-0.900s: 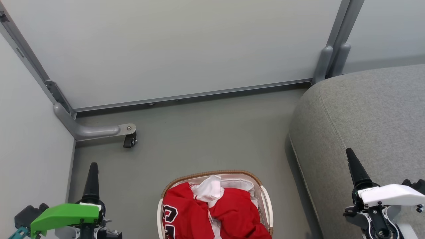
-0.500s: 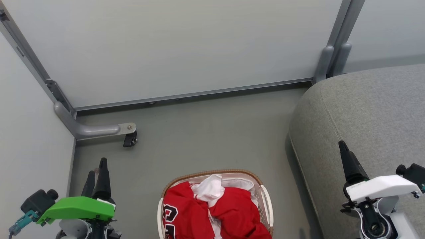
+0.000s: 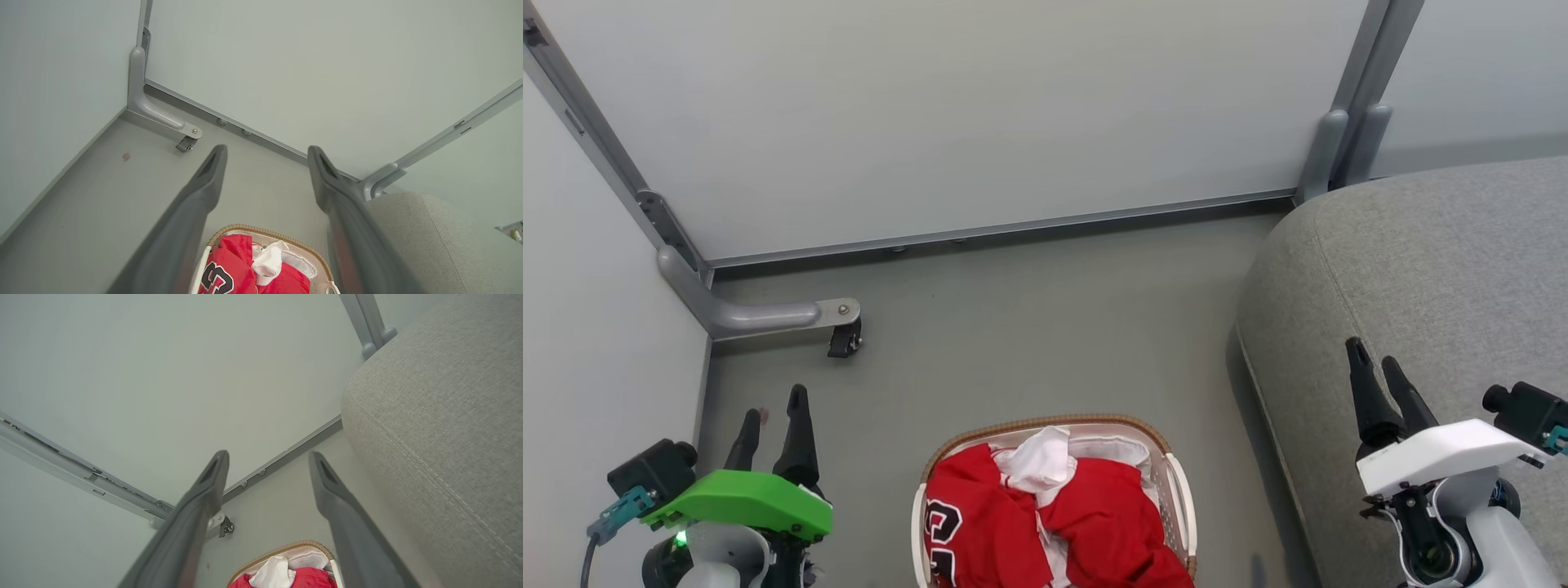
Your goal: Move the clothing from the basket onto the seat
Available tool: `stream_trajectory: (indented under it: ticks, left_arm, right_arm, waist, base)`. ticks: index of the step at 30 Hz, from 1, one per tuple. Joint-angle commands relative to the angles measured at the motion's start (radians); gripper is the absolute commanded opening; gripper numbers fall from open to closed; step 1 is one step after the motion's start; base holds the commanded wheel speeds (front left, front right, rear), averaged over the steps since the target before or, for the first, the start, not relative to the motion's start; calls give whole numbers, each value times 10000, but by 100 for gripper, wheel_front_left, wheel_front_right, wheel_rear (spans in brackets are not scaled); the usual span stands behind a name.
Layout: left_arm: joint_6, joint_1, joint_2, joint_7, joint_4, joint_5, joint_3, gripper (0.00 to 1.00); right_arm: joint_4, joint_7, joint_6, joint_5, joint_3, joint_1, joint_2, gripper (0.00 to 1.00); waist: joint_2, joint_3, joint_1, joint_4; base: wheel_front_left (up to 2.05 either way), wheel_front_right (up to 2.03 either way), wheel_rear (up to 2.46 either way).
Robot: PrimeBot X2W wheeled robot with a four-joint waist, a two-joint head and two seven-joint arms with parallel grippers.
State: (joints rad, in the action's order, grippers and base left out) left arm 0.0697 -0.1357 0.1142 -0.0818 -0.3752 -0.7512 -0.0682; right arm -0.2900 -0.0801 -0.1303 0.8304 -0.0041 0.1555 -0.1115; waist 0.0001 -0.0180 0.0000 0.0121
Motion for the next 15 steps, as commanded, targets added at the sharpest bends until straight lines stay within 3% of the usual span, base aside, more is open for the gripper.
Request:
stream_trajectory:
  ticks: [1, 15]
  left_arm:
    - [-114, -341, 172, -103, 49, 355, -72, 100]
    - [-333, -317, 274, -512, -103, 1750, -323, 100]
  right_arm:
    - [41, -121, -4, -354, 47, 288, -127, 100]
    - [-110, -525, -5, -1939, 227, 376, -194, 100]
  waist:
    - [-1, -8, 0, 8]
    - [-1, -31, 0, 32]
  base:
    - [0, 0, 0]
    - [0, 0, 0]
